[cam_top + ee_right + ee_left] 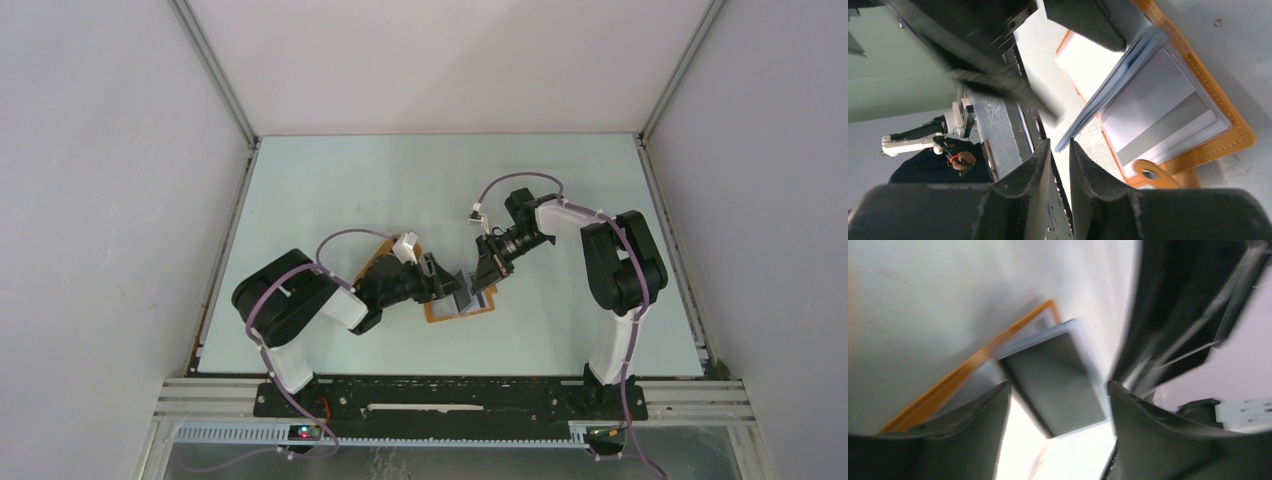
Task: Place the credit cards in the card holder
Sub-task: Insert the credit card into the card holder.
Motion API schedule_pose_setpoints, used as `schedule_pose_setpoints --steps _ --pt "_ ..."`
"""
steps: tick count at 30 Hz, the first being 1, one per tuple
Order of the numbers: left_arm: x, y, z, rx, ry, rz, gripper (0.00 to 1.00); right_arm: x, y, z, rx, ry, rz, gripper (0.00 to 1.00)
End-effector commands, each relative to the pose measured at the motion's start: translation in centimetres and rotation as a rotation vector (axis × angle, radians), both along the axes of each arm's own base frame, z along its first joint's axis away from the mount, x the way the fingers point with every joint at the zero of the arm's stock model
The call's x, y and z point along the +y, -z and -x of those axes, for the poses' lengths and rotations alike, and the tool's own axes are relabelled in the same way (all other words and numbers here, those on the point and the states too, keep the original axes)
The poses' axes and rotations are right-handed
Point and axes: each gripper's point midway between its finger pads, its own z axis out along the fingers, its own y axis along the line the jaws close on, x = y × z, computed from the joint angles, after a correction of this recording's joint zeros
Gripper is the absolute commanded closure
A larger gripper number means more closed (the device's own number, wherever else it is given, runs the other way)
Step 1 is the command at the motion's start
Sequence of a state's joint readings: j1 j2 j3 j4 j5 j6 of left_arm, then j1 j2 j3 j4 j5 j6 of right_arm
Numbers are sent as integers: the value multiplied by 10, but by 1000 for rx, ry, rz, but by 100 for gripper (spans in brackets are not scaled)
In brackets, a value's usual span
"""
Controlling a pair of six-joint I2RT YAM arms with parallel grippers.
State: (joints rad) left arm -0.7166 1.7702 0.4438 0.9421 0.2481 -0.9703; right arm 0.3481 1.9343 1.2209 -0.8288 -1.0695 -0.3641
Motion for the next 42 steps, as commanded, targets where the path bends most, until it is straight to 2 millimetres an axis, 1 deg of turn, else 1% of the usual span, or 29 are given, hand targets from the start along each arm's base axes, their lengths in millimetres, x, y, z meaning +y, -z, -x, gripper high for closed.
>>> schedule_pose_setpoints --steps 1,2,7,15,21,26,28,31,36,39,42 --pt "1 -25 0 -56 -7 75 2 8 -11 -9 8 14 -56 73" --pt "2 -25 0 -57 -10 78 0 8 -10 -10 15 18 -54 74" --pt "6 -28 4 -60 -18 102 0 12 -6 -11 29 22 -49 79" --pt "8 -23 4 -52 -28 90 0 20 -6 -10 3 11 -42 80" --pt "15 -22 4 -57 -45 47 0 27 -2 -14 -12 25 -15 76" --pt "23 -19 5 -60 -66 -3 0 34 -3 -8 -24 3 -10 70" --pt "26 -18 5 -59 -74 -21 0 35 -3 -7 -29 -1 -6 70" --pt "29 -16 6 -55 -78 -38 0 33 -1 -10 -35 9 9 69" --pt "27 -17 7 -56 -72 -29 0 22 2 -21 -43 48 28 68" --pt "27 -19 6 -64 -74 -24 0 16 -3 -24 -77 58 24 66" --pt "28 -21 6 -70 -74 -22 0 13 -11 -25 -132 41 10 61"
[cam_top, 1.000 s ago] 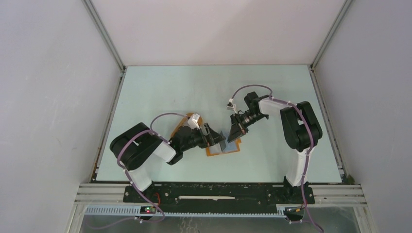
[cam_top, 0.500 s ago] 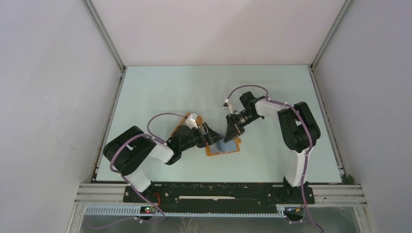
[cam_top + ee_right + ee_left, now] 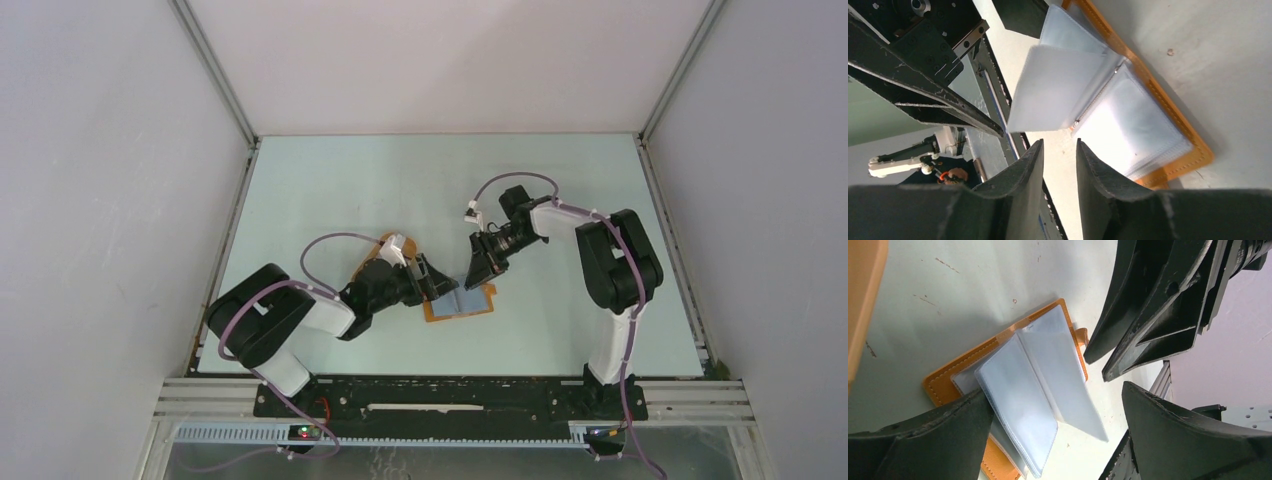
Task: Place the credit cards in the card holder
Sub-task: Insert the credit card into the card holder.
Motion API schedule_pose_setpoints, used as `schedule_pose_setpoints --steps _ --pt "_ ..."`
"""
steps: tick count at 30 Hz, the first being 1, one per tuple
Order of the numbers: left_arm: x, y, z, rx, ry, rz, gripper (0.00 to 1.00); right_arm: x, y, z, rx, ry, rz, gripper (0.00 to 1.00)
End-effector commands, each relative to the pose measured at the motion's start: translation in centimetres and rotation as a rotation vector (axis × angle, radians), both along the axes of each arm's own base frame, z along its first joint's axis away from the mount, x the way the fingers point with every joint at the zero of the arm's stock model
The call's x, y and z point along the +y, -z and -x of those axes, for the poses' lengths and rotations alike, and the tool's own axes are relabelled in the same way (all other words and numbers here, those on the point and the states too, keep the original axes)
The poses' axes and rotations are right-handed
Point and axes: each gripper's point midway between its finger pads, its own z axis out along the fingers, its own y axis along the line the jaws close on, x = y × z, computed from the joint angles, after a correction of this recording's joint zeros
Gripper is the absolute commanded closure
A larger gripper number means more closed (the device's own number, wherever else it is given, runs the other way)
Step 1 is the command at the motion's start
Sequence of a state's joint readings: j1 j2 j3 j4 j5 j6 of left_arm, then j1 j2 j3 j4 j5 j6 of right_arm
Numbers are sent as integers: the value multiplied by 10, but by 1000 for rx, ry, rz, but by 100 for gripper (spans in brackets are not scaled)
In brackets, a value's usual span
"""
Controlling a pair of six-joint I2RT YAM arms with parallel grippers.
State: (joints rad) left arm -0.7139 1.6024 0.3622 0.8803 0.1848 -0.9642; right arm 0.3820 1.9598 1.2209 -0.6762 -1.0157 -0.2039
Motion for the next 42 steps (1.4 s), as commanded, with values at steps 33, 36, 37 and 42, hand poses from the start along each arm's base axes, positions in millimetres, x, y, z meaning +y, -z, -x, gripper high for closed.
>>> schedule_pose_setpoints --steps 33,36,37,42 --pt "-42 -53 11 -158 161 67 0 -4 -16 -8 38 44 -85 43" --pt "-46 -51 12 -151 171 74 0 -1 -16 -5 79 41 -111 42" --pt "-47 -51 12 -150 175 77 0 -1 -17 -5 87 39 -118 41" --pt "-50 -53 11 -156 178 83 0 3 -16 -3 91 30 -115 41"
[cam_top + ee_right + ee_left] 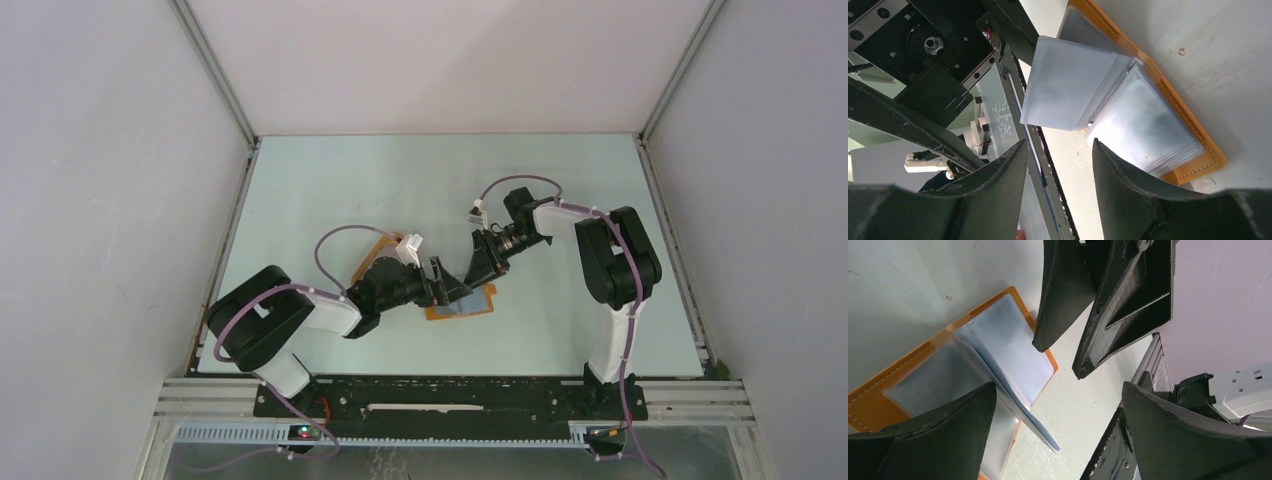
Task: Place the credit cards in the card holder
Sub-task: Insert the credit card into the card holder.
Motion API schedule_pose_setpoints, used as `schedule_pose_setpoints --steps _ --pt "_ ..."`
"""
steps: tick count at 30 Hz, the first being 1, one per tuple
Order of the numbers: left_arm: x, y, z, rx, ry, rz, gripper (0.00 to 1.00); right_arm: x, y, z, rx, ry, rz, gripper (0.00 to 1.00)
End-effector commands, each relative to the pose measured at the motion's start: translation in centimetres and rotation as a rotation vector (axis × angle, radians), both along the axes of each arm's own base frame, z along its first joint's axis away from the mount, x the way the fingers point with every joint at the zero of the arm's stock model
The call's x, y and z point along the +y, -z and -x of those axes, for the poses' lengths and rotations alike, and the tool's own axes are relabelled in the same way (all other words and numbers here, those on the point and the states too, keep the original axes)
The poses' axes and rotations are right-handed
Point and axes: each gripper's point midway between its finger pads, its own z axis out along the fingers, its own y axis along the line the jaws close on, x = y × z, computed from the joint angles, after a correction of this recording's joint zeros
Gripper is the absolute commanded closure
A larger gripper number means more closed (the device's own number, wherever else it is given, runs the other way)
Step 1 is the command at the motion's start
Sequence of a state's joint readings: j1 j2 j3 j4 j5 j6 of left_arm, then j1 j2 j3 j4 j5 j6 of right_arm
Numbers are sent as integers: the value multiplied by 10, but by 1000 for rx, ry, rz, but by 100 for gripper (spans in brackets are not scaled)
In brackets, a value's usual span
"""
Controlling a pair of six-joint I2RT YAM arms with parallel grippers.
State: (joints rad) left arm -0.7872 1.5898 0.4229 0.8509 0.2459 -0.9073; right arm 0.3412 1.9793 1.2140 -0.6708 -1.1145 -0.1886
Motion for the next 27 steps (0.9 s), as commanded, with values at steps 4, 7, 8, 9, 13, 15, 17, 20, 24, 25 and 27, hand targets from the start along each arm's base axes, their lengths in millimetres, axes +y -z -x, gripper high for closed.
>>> schedule_pose_setpoints --steps 4,7,8,9,13,15,17,20,24,25,27 --pt "-20 -34 -8 -89 35 75 0 9 -7 3 23 -17 -29 39" --pt "-20 -35 -8 -93 35 77 0 12 -7 5 21 -26 -27 39" --pt "-20 -36 -8 -95 36 77 0 13 -8 5 22 -27 -30 38" --pt "-20 -37 -9 -96 34 78 0 13 -8 5 24 -29 -31 38" --pt "-21 -34 -9 -91 36 75 0 14 -6 6 33 -31 -28 38" --pt "-22 -35 -9 -90 38 77 0 15 -7 7 40 -35 -35 37" --pt "-22 -35 -9 -91 40 78 0 16 -7 8 42 -43 -35 37" --pt "-22 -36 -9 -93 39 78 0 19 -7 10 41 -52 -32 37" --pt "-22 -35 -9 -91 37 77 0 21 -6 11 39 -58 -24 37" --pt "-22 -35 -9 -92 38 77 0 21 -6 11 37 -59 -25 37" --pt "-22 -35 -10 -91 35 77 0 22 -5 11 44 -57 -24 36"
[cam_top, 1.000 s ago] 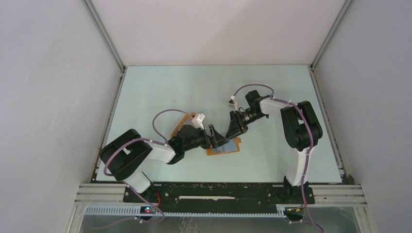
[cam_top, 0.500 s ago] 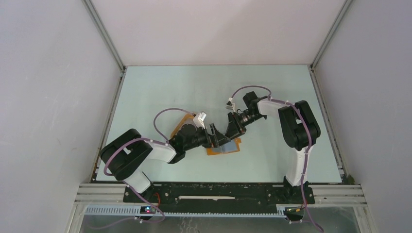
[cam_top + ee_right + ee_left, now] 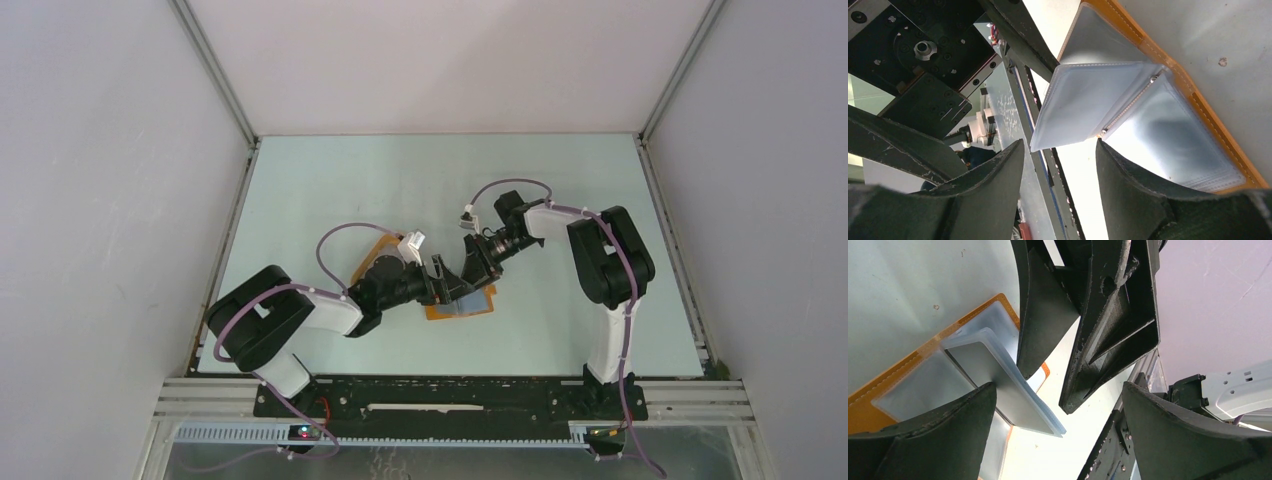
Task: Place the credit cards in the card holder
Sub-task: Insert the credit card into the card holder.
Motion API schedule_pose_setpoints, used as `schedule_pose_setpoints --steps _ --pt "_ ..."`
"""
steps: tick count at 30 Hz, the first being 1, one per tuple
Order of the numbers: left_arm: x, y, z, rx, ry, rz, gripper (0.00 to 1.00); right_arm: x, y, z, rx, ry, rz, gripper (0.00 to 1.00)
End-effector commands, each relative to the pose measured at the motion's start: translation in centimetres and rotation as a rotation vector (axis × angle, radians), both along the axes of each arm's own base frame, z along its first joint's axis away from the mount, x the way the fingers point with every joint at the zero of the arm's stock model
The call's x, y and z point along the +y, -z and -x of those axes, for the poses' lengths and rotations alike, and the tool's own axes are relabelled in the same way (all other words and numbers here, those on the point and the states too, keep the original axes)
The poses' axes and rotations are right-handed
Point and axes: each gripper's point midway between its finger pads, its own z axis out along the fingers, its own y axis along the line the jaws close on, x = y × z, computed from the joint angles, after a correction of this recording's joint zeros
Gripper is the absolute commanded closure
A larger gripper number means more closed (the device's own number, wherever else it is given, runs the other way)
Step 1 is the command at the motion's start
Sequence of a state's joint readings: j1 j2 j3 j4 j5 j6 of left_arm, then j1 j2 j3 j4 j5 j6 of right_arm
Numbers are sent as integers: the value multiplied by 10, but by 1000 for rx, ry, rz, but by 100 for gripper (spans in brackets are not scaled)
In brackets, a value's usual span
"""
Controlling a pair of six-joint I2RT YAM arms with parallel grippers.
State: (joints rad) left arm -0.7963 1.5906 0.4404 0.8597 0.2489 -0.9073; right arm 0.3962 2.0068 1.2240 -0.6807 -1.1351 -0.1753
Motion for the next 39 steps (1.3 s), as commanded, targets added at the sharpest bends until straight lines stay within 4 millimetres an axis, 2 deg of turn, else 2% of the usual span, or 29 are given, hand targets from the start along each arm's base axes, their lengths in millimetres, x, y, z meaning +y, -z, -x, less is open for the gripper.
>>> schedule_pose_setpoints --steps 1,19,32,39 --pt "-16 -27 -9 -74 23 59 0 7 -8 -4 1 -3 -17 36" --pt "-14 -26 -9 -72 14 55 0 12 -1 -2 -9 -5 38 37" --pt "-12 -25 -8 -72 12 53 0 6 8 -8 -14 19 90 46" --pt "-10 -25 -8 -77 4 51 0 3 14 -10 -28 27 125 47"
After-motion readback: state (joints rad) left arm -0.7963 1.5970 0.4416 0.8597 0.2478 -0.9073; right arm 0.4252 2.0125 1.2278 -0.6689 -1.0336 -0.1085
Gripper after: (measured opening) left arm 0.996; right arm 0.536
